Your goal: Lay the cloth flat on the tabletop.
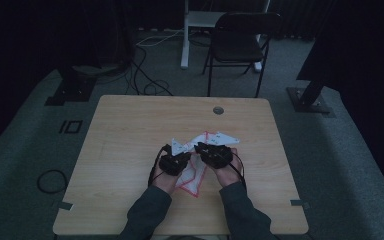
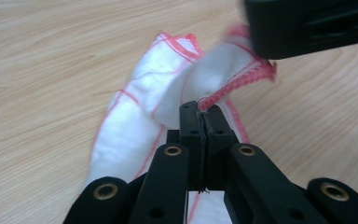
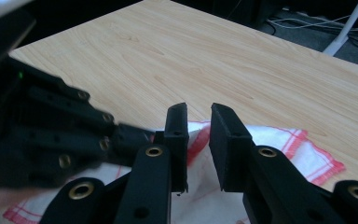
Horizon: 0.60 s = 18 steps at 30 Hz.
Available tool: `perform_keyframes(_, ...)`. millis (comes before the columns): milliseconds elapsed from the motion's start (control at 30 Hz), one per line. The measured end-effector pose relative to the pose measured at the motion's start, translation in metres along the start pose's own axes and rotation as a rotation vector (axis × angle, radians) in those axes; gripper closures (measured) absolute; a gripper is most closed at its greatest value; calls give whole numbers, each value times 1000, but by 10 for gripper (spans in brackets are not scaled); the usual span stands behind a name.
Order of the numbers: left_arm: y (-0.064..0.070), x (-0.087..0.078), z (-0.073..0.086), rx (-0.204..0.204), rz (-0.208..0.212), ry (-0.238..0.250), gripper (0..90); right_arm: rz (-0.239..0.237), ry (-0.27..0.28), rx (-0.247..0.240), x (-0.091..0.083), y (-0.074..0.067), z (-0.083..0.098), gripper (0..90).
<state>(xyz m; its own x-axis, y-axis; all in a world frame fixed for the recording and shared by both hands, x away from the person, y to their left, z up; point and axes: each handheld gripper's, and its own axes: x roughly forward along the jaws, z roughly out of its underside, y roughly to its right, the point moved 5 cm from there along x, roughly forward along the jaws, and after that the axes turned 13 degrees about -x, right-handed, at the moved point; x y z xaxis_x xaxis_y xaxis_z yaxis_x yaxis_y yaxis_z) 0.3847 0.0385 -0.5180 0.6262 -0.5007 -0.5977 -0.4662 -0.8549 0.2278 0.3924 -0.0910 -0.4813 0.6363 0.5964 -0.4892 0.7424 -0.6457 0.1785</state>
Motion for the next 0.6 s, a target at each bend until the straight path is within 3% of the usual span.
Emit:
perform_keyframes(200, -12, -1, -1, -18, -16, -3, 895, 7, -9, 3, -5, 3, 8, 763)
perform_keyframes(600, -30, -3, -4, -39, -46, -2, 895, -20, -74, 3, 4, -10, 40, 759)
